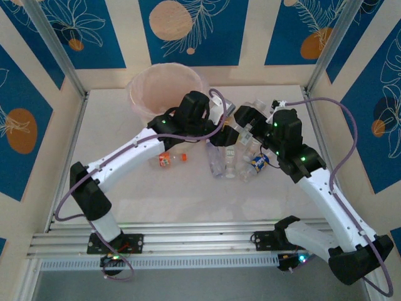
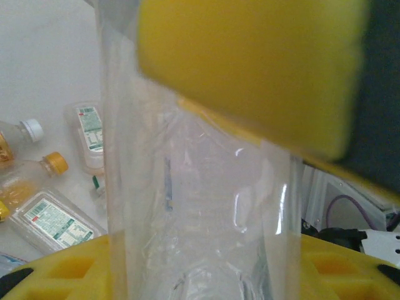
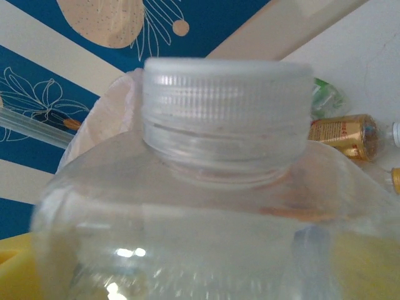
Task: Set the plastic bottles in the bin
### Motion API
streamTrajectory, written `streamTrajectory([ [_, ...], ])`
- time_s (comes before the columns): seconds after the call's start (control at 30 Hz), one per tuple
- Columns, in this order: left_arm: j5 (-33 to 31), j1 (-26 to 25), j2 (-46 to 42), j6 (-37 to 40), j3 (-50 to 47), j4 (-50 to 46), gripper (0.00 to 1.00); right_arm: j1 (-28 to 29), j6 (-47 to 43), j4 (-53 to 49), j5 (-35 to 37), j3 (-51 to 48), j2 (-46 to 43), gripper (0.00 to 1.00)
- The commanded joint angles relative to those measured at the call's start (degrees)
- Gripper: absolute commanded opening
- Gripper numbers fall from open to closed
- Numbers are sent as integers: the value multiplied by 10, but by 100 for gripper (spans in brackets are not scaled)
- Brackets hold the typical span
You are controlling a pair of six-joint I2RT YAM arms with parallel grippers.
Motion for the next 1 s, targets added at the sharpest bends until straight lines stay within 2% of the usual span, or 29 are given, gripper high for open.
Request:
streamTrajectory([
  [0.0,-40,-3,-29,20,7,-7,29,4,-18,-6,21,45,-18,99],
  [0.27,-149,14,-59,59,23,-45,29,0,-44,-39,56,73,-72,99],
  [0.53,-278,61,-81,156,114,-88,30,-2,-47,-89,107,56,-126,99],
  [0.7,-299,127,-62,180,173,-139,31,-3,-38,-110,113,46,-131,99],
  [0.97,-322,220,-46,220,192,-214,32,-4,-28,-134,127,40,-132,99],
])
